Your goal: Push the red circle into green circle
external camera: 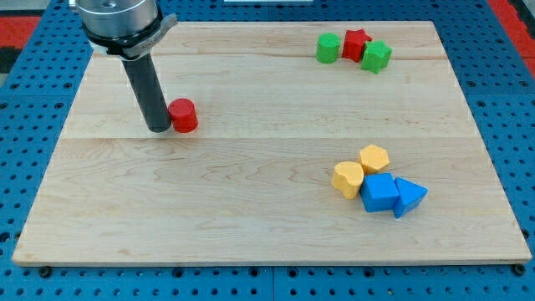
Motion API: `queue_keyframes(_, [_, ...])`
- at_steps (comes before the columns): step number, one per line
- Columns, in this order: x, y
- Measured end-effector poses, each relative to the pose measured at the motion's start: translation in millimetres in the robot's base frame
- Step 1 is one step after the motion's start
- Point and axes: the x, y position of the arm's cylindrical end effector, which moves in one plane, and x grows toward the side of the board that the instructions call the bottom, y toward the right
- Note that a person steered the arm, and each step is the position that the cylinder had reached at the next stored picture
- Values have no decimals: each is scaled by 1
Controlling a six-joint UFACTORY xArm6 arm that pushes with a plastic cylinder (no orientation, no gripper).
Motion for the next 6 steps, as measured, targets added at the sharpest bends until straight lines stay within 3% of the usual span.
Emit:
queue_keyframes(2, [7,1])
queue_keyframes(4, [55,-30])
queue_keyframes(6, [1,29])
